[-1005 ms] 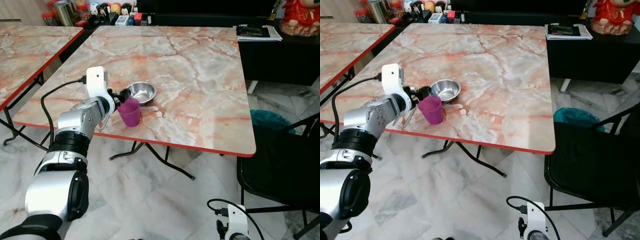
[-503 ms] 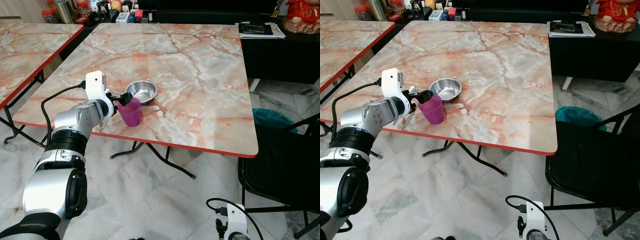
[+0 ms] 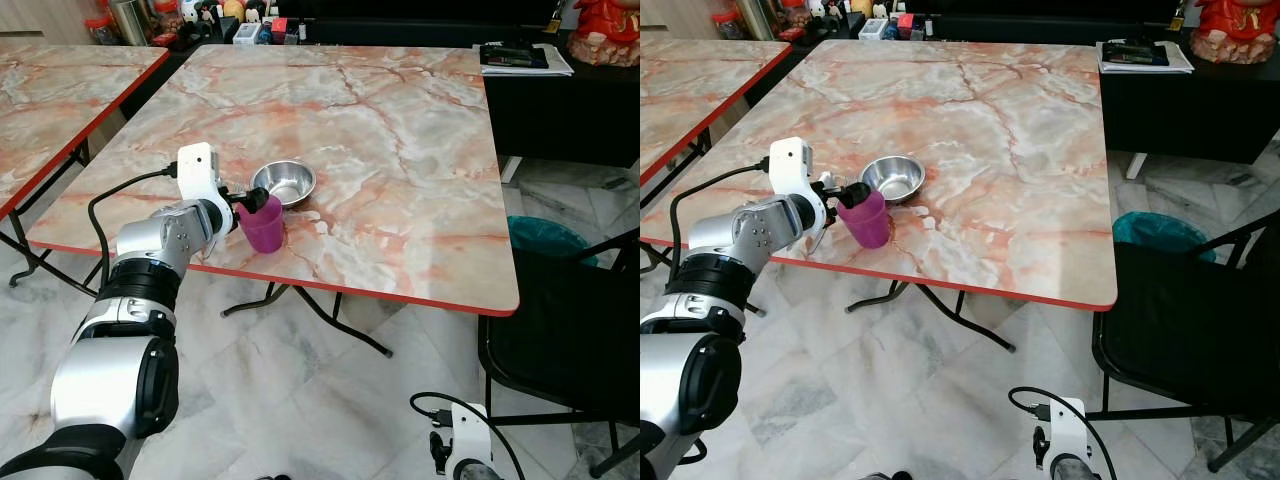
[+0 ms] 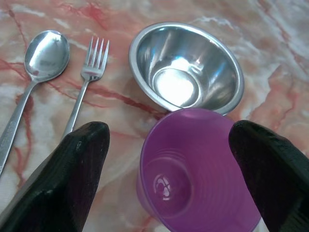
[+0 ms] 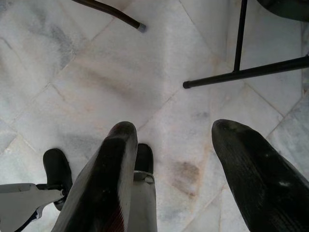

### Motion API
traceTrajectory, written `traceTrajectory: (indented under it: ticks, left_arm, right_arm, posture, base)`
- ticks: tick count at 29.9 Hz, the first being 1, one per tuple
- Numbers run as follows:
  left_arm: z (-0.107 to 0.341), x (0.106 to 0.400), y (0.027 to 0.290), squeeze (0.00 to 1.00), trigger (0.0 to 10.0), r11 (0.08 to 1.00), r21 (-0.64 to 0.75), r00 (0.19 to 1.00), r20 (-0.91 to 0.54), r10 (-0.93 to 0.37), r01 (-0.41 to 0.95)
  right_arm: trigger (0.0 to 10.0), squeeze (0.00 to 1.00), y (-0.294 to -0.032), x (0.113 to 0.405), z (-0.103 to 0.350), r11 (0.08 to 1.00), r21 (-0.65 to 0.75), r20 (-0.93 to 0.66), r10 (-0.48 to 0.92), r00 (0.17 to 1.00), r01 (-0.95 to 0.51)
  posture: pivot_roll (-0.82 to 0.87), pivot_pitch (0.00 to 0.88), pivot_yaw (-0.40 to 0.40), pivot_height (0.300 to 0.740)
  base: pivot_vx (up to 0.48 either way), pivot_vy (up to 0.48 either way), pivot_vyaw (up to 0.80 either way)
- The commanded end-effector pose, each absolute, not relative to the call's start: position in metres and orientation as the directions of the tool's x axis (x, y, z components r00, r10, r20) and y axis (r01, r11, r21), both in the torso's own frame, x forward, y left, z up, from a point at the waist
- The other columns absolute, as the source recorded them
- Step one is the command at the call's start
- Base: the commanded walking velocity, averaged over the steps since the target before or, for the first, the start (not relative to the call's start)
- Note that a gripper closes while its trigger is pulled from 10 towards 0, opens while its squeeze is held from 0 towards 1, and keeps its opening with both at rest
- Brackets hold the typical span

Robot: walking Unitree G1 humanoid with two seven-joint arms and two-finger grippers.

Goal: Setting the table

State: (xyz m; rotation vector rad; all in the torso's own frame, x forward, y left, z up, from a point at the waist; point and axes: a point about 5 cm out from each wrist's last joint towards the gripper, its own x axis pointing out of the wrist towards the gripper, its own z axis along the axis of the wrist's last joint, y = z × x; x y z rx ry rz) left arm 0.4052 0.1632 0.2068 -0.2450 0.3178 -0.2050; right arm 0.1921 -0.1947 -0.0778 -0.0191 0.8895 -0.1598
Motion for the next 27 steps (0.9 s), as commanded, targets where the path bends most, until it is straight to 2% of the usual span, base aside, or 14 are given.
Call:
traceTrajectory:
  ticks: [1,14,15,16,17,18,21,27]
  left_arm:
    - [0.196,0.403,0.166,0.00,10.0,0.965,-0.226,0.920,-0.335,-0.204,0.132]
    - [0.190,0.403,0.172,0.00,9.8,0.977,-0.197,0.925,-0.350,-0.144,0.078]
    - [0.188,0.403,0.172,0.00,6.8,0.977,-0.201,0.925,-0.354,-0.143,0.074]
    - [0.188,0.403,0.172,0.00,6.8,0.977,-0.201,0.925,-0.354,-0.143,0.074]
    - [0.187,0.402,0.172,0.00,4.7,0.976,-0.207,0.923,-0.356,-0.143,0.071]
    - [0.186,0.402,0.171,0.00,3.8,0.975,-0.211,0.923,-0.357,-0.144,0.071]
    - [0.185,0.402,0.170,0.00,3.5,0.972,-0.227,0.923,-0.356,-0.148,0.068]
    - [0.188,0.404,0.170,0.00,3.5,0.970,-0.234,0.928,-0.344,-0.141,0.061]
  right_arm:
    - [10.0,0.00,-0.193,0.191,-0.078,0.987,-0.080,-0.769,-0.148,0.621,0.136]
    - [10.0,0.00,-0.192,0.194,-0.077,0.987,-0.082,-0.763,-0.150,0.629,0.136]
    - [10.0,0.00,-0.192,0.194,-0.077,0.987,-0.082,-0.763,-0.150,0.629,0.136]
    - [10.0,0.00,-0.192,0.194,-0.077,0.987,-0.082,-0.763,-0.150,0.629,0.136]
    - [10.0,0.00,-0.191,0.194,-0.077,0.987,-0.081,-0.763,-0.150,0.629,0.136]
    - [10.0,0.00,-0.191,0.194,-0.077,0.987,-0.081,-0.762,-0.149,0.630,0.137]
    - [10.0,0.00,-0.191,0.194,-0.077,0.988,-0.082,-0.763,-0.149,0.629,0.135]
    - [10.0,0.00,-0.192,0.194,-0.077,0.988,-0.084,-0.764,-0.149,0.628,0.132]
  posture:
    - [-0.05,0.112,0.077,0.740]
    - [-0.05,0.118,0.077,0.740]
    - [-0.05,0.118,0.077,0.740]
    - [-0.05,0.118,0.077,0.740]
    - [-0.06,0.117,0.075,0.740]
    - [-0.06,0.117,0.074,0.740]
    - [-0.06,0.118,0.073,0.740]
    - [-0.05,0.121,0.071,0.740]
  base:
    - [0.000,0.000,0.00]
    - [0.000,0.000,0.00]
    - [0.000,0.000,0.00]
    - [0.000,0.000,0.00]
    - [0.000,0.000,0.00]
    - [0.000,0.000,0.00]
    - [0.000,0.000,0.00]
    - [0.000,0.000,0.00]
